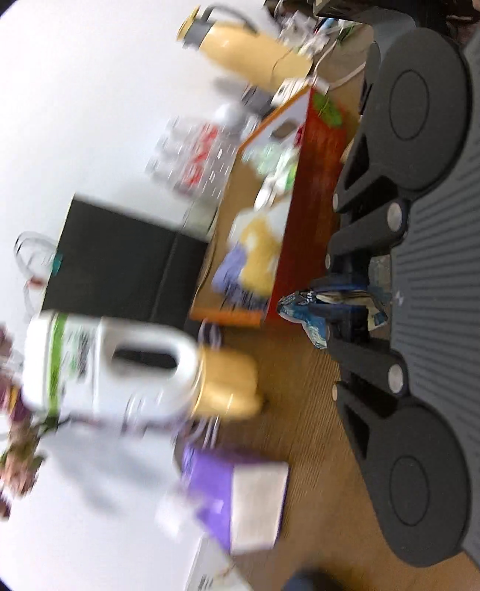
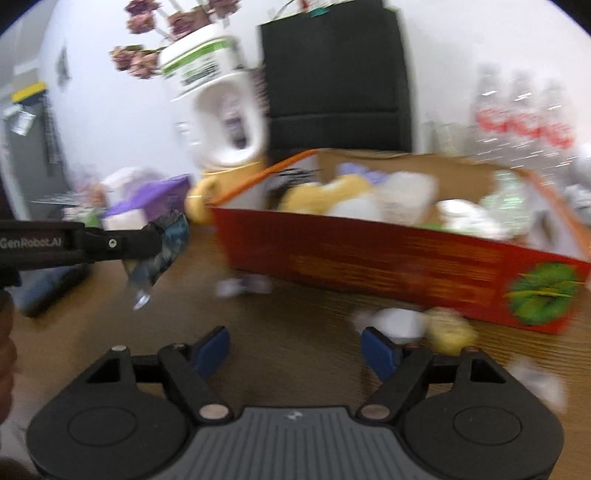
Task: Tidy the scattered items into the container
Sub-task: 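Grasp the blue snack packet with the left tool while the right tool grasps a clear wrapper, then carry the blue packet and clear wrapper over the box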
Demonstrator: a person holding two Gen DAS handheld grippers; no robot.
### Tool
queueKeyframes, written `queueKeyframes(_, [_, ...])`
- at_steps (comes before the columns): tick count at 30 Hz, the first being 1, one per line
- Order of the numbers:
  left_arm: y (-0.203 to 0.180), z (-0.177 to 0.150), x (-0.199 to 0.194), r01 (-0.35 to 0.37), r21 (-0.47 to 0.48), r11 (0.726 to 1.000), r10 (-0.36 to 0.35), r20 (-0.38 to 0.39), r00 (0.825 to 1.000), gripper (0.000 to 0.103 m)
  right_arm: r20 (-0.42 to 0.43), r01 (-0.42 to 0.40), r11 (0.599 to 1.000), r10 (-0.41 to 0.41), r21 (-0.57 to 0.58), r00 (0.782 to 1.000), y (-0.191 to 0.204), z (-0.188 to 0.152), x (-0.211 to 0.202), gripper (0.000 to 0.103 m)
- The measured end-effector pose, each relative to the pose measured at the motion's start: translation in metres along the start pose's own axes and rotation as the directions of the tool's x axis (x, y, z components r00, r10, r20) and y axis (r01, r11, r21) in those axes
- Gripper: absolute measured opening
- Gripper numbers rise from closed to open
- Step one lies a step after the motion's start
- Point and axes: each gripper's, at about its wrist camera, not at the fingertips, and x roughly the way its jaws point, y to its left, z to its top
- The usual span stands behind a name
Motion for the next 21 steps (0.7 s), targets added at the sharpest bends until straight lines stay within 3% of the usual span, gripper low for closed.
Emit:
queueKeyframes(3, [0.017,0.003,0.002,-0.045,-0.027,0.999,0.045,0.0,0.999,0.007,-0.019,-0.056,0.998,0.056,-0.006,0.998,0.019,0.012,0.024,0.075])
queueKeyframes(7, [0.024,0.003,0.006,-0.053,-0.027,0.998,0.054,0.015,0.998,0.007,-0.056,-0.063,0.998,0.064,0.023,0.996,0.036,0.025,0.054,0.071])
queueKeyframes(15, [0.039,-0.002,0.013,-0.024,-0.088,0.996,0.025,0.013,1.0,0.007,-0.044,0.006,1.0,-0.006,-0.015,0.999,0.06,0.034,0.08,0.067])
queueKeyframes(18, [0.041,-0.005,0.016,-0.029,-0.084,0.996,0.03,0.01,1.0,0.007,-0.044,0.048,0.995,-0.052,-0.087,0.998,0.068,0.032,0.081,0.057])
queueKeyframes(21, [0.04,-0.007,0.018,-0.013,-0.075,0.997,0.013,-0.003,1.0,0.007,-0.033,0.085,0.988,-0.09,-0.126,0.995,0.068,0.028,0.076,0.036])
